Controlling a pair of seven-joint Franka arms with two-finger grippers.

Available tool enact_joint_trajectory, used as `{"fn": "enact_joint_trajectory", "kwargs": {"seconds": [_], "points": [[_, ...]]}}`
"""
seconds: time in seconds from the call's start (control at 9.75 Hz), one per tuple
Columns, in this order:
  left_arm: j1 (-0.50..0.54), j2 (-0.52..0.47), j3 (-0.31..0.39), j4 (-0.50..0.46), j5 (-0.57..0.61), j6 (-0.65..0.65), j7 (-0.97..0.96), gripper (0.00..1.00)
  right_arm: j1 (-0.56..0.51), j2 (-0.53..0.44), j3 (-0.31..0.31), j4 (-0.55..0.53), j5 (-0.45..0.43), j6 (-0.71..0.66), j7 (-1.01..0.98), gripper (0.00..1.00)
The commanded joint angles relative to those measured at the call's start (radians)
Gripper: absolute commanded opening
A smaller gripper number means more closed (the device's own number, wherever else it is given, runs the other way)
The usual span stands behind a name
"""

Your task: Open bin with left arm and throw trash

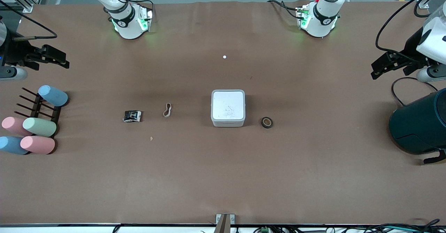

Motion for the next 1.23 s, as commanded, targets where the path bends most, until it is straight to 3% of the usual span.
{"fn": "enact_joint_trajectory", "kwargs": {"seconds": [0.0, 0.21, 0.31, 0.51, 0.62, 0.82, 1.13], "points": [[-0.002, 0.014, 0.007, 0.026, -0.008, -0.024, 0.017, 1.00, -0.002, -0.006, 0.003, 0.003, -0.009, 0.006, 0.026, 1.00], [-0.037, 0.046, -0.029, 0.023, -0.007, -0.025, 0.017, 1.00, -0.003, -0.006, 0.001, -0.001, -0.010, 0.003, 0.029, 1.00], [-0.046, 0.075, -0.060, 0.017, -0.027, -0.021, 0.020, 0.91, 0.004, -0.006, 0.003, -0.033, -0.010, -0.008, 0.034, 1.00], [-0.077, 0.269, -0.207, 0.023, -0.116, 0.203, -0.006, 0.25, 0.030, 0.009, 0.004, -0.213, -0.004, 0.195, 0.043, 1.00], [-0.138, 0.366, -0.227, 0.026, -0.113, 0.335, -0.028, 0.05, 0.035, 0.009, 0.006, -0.334, -0.002, 0.325, 0.045, 1.00], [-0.262, 0.542, -0.229, 0.032, -0.115, 0.653, -0.119, 0.00, 0.090, 0.041, 0.006, -0.526, -0.001, 0.612, 0.043, 1.00], [-0.376, 0.664, -0.226, 0.036, -0.104, 0.758, -0.263, 0.00, 0.090, 0.202, 0.006, -0.694, -0.001, 0.999, 0.026, 1.00]]}}
